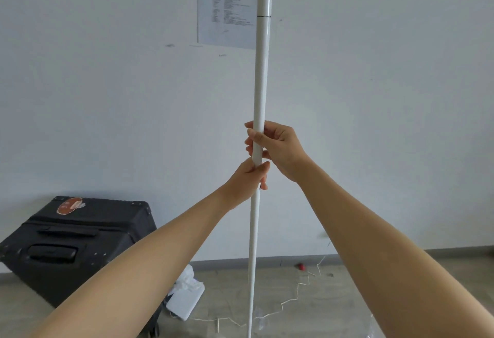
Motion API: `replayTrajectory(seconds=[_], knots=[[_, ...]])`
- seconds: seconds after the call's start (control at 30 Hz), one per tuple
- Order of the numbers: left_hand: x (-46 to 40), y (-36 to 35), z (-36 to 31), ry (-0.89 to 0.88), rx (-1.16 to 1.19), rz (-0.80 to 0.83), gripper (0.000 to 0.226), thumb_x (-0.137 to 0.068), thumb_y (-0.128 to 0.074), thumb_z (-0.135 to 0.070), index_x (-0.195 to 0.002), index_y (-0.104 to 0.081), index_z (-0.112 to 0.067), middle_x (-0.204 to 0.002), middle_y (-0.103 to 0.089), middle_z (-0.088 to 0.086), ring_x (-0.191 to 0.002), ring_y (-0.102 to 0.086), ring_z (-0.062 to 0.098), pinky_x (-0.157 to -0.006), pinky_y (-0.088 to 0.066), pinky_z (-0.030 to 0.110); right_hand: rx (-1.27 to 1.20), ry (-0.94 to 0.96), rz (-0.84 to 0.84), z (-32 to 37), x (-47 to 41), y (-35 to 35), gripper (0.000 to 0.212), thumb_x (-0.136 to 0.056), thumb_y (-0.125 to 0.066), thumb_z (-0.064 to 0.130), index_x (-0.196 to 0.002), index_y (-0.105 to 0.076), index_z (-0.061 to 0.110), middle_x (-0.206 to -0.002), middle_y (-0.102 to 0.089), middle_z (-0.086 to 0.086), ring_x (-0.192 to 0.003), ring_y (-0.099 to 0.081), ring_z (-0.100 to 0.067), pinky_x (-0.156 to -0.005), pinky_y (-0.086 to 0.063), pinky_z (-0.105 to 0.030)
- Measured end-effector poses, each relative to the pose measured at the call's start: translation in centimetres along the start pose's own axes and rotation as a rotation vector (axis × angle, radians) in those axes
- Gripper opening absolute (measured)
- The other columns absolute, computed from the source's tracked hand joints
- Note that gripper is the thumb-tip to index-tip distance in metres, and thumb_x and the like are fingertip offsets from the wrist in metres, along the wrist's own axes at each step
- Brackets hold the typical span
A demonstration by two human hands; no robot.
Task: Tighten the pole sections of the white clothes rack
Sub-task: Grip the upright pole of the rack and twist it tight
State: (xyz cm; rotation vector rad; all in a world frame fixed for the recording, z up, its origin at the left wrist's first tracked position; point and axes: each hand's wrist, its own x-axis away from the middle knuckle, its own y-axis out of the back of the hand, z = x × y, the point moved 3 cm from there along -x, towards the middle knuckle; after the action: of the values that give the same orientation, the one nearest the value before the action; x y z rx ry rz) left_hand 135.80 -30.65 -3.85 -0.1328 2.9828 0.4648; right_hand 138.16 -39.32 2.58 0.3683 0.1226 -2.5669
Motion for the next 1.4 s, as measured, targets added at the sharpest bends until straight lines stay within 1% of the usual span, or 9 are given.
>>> replayTrajectory(seconds=[0.17,0.33,0.4,0.67,0.77,0.9,1.0,1.1,1.4], knots=[[-1.0,-3.5,-0.8,-0.024,0.048,-0.110,0.030,-0.096,-0.039,-0.021,-0.066,-0.037,-0.018,-0.060,-0.040,0.000,-0.057,-0.045,0.013,-0.064,-0.043,0.022,-0.024,-0.012,0.105,-0.2,-0.4,3.7,0.021,-0.088,-0.056,0.012,-0.105,-0.062,0.003,-0.074,-0.058,-0.007,-0.072,-0.058,-0.020,-0.069,-0.054,-0.025],[-2.2,-6.4,-1.1,-0.036,0.025,-0.279,0.027,-0.095,-0.039,-0.022,-0.068,-0.038,-0.020,-0.060,-0.041,-0.002,-0.059,-0.043,0.014,-0.082,-0.048,0.050,-0.068,-0.021,0.274,-0.7,-1.3,6.8,0.016,-0.088,-0.056,0.017,-0.100,-0.064,0.012,-0.074,-0.056,-0.003,-0.072,-0.057,-0.016,-0.068,-0.053,-0.021],[-2.2,-7.3,-1.5,-0.035,0.008,-0.335,0.027,-0.095,-0.039,-0.022,-0.068,-0.038,-0.020,-0.061,-0.042,-0.002,-0.059,-0.043,0.014,-0.085,-0.048,0.053,-0.072,-0.029,0.348,-0.8,-1.6,7.7,0.015,-0.088,-0.056,0.019,-0.100,-0.065,0.015,-0.074,-0.058,-0.002,-0.073,-0.057,-0.015,-0.069,-0.052,-0.022],[0.4,-7.6,-2.3,-0.043,0.000,-0.499,0.025,-0.096,-0.033,-0.017,-0.077,-0.044,-0.029,-0.071,-0.042,-0.003,-0.065,-0.047,0.008,-0.063,-0.050,0.012,-0.090,-0.073,0.608,-0.8,-0.7,6.0,0.018,-0.092,-0.049,0.026,-0.100,-0.064,0.019,-0.076,-0.063,0.001,-0.070,-0.062,-0.014,-0.068,-0.052,-0.021],[1.4,-7.6,-2.2,-0.012,0.024,-0.529,0.022,-0.096,-0.033,-0.014,-0.085,-0.050,-0.024,-0.074,-0.045,-0.001,-0.075,-0.051,0.013,-0.066,-0.049,0.005,-0.063,-0.066,0.607,-0.7,0.2,5.1,0.025,-0.094,-0.044,0.033,-0.100,-0.061,0.015,-0.071,-0.059,-0.002,-0.065,-0.059,-0.012,-0.058,-0.049,-0.018],[2.6,-8.2,-1.9,0.009,-0.004,-0.519,0.025,-0.095,-0.033,-0.011,-0.114,-0.048,-0.015,-0.092,-0.051,0.008,-0.088,-0.050,0.009,-0.069,-0.044,-0.001,-0.021,-0.061,0.532,-0.8,1.8,4.5,0.031,-0.095,-0.038,0.038,-0.090,-0.056,0.012,-0.064,-0.047,-0.001,-0.060,-0.050,-0.014,-0.050,-0.044,-0.013],[2.9,-9.0,-2.4,0.003,-0.024,-0.528,0.024,-0.096,-0.030,-0.012,-0.094,-0.045,-0.031,-0.092,-0.050,0.005,-0.087,-0.049,0.010,-0.069,-0.044,0.006,-0.023,-0.035,0.463,-0.5,2.4,4.9,0.032,-0.095,-0.037,0.038,-0.078,-0.048,0.013,-0.063,-0.043,-0.002,-0.055,-0.044,-0.014,-0.052,-0.041,-0.017],[2.9,-10.3,-3.2,0.002,-0.050,-0.550,0.025,-0.097,-0.029,-0.012,-0.085,-0.042,-0.030,-0.077,-0.046,0.002,-0.074,-0.046,0.009,-0.058,-0.039,-0.003,-0.007,0.024,0.459,0.0,2.8,5.9,0.035,-0.095,-0.037,0.036,-0.070,-0.040,0.012,-0.060,-0.042,-0.004,-0.055,-0.042,-0.017,-0.057,-0.041,-0.024],[-0.4,-16.4,-4.9,0.065,-0.054,-0.553,0.032,-0.094,-0.031,-0.009,-0.064,-0.039,-0.016,-0.065,-0.040,0.004,-0.066,-0.039,0.011,-0.052,-0.034,-0.002,0.020,0.014,0.506,0.2,2.2,13.2,0.038,-0.095,-0.039,0.037,-0.066,-0.039,0.012,-0.058,-0.044,-0.004,-0.053,-0.045,-0.017,-0.061,-0.044,-0.026]])
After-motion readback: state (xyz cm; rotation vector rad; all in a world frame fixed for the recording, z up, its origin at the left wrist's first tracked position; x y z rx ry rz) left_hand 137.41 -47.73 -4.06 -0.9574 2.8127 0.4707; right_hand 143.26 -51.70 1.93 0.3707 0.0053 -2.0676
